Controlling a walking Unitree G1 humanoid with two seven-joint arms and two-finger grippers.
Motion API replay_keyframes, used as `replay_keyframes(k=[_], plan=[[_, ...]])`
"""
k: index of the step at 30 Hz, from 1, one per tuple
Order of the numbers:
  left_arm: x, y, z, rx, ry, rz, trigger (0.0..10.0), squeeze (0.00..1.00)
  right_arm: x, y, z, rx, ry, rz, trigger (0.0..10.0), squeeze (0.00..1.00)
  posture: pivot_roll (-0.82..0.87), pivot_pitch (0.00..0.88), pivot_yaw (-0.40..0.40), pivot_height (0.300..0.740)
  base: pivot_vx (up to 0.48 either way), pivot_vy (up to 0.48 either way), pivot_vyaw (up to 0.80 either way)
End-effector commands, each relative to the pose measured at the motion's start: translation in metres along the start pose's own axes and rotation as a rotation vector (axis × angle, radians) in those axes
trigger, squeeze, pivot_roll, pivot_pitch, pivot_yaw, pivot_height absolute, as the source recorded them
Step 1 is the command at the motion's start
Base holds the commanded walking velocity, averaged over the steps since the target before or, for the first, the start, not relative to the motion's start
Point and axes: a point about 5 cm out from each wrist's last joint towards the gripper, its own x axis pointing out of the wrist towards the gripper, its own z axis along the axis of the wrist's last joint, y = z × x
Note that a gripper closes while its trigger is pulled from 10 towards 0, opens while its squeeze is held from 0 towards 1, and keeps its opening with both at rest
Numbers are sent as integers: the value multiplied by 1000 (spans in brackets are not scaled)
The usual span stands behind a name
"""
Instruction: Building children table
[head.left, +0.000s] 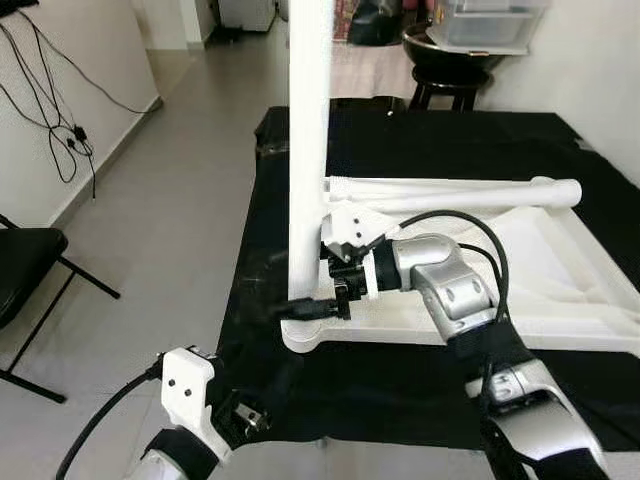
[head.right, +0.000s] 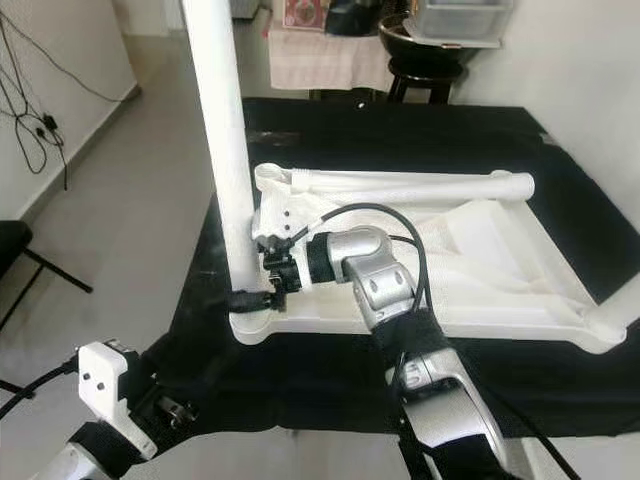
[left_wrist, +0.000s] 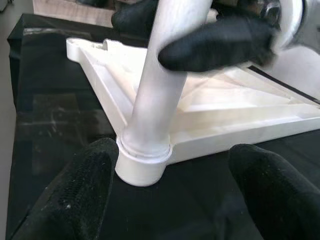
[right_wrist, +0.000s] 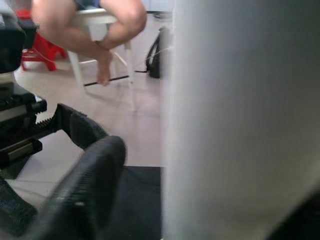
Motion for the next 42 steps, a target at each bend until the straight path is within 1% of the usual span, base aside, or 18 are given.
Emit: replay_keyframes(k=[1, 6, 10, 13, 15, 16, 17, 18, 19, 20, 22, 23, 24, 31, 32, 36, 37, 42], plan=[[-1, -4, 1, -2, 6, -2, 10000, 0, 5, -1, 7, -29, -24, 76, 0, 0, -3, 93, -68, 740, 0, 0, 0], [-1, -4, 1, -3, 8, -3, 10000, 0, 2, -5, 8, -28, -27, 81, 0, 0, -5, 95, -68, 740, 0, 0, 0], [-1, -5, 0, -6, 10, -6, 10000, 0, -13, -9, -3, -13, 1, 43, 0, 0, -16, 92, -59, 740, 0, 0, 0], [-1, -4, 0, -8, 12, -7, 10000, 0, -27, -4, -10, 8, -26, 18, 0, 0, -32, 94, -58, 740, 0, 0, 0], [-2, -3, 1, -9, 12, -6, 10000, 0, -31, 0, -13, 13, -34, -28, 0, 0, -45, 94, -65, 740, 0, 0, 0], [-2, -2, 1, -10, 12, -6, 10000, 0, -33, 0, -17, 37, -35, -110, 0, 0, -45, 94, -65, 740, 0, 0, 0], [-3, -1, 1, -9, 13, -5, 10000, 0, -24, -1, -30, 111, -3, -356, 0, 0, -47, 90, -65, 740, 0, 0, 0], [-3, -1, 1, -9, 13, -5, 10000, 0, -24, -1, -30, 111, -3, -356, 0, 0, -47, 90, -65, 740, 0, 0, 0], [-4, 0, 1, -8, 14, -4, 10000, 0, -20, -1, -40, 160, 31, -539, 0, 0, -50, 91, -64, 740, 0, 0, 0], [-5, 2, 2, -6, 14, -2, 10000, 0, -4, 23, -60, 288, 76, -713, 0, 0, -66, 100, -46, 740, 0, 0, 0], [-5, 2, 2, -6, 14, -2, 10000, 0, -4, 23, -60, 288, 76, -713, 0, 0, -66, 100, -46, 740, 0, 0, 0], [-5, 4, 1, -3, 19, -4, 10000, 0, 10, 49, -68, 296, 129, -747, 0, 0, -74, 92, -31, 740, 0, 0, 0], [-4, 6, 0, -5, 24, -7, 10000, 0, 13, 56, -69, 308, 139, -765, 0, 0, -92, 67, -28, 740, 0, 0, 0], [-2, 9, -3, -9, 30, -8, 10000, 0, 18, 56, -73, 289, 184, -676, 0, 0, -67, 52, -37, 740, 0, 0, 0], [-2, 10, -3, -5, 26, 5, 10000, 0, 20, 53, -71, 273, 188, -652, 10000, 0, -60, 46, -36, 740, 0, 0, 0], [-2, 10, -2, -1, 22, 19, 10000, 0, 23, 48, -63, 241, 165, -617, 10000, 0, -59, 45, -33, 740, 0, 0, 0], [-2, 10, -3, -2, 23, 15, 10000, 0, 25, 41, -54, 209, 117, -544, 10000, 1000, -55, 44, -35, 740, 0, 0, 0], [-1, 9, -2, -6, 25, 3, 10000, 0, 27, 33, -16, 82, -52, -337, 10000, 1000, -53, 49, -32, 740, 0, 0, 0]])
